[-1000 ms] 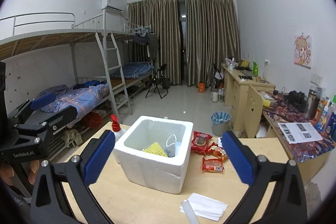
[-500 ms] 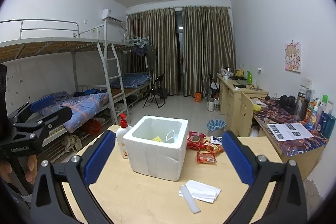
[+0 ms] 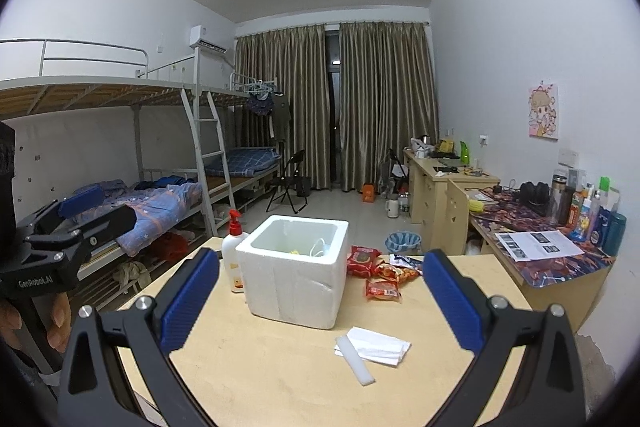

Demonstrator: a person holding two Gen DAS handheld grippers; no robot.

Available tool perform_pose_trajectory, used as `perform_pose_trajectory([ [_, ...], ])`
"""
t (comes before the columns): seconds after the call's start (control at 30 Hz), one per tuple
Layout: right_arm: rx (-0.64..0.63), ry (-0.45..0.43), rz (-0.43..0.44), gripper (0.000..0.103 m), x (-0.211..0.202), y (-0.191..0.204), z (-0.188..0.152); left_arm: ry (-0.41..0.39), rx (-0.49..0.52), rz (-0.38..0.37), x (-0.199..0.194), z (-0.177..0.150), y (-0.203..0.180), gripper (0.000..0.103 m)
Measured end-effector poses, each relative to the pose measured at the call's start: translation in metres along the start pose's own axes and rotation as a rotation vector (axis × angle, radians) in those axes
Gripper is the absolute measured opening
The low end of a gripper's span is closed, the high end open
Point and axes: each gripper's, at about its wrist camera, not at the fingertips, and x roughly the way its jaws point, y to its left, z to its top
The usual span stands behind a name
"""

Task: Organize soft objects
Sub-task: 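Withdraw both tools from the box back over the table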

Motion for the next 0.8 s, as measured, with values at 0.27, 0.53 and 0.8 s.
perform_pose_trajectory([
  [0.27, 0.017, -0.023, -0.023, 0.103, -0.011, -0.007, -0.016, 0.001, 0.002, -0.051, 0.002, -0.017, -0.010, 0.103],
  [0.53, 0.025, -0.031, -0.037, 0.103, -0.015, -0.012, -0.037, -0.034, -0.018, -0.103, -0.001, -0.043, -0.017, 0.103],
  [0.8, 0.069, -0.013, -0.072, 0.103, -0.020, -0.027, -0.060, -0.010, -0.026, -0.148, 0.009, -0.070, -0.029, 0.103],
])
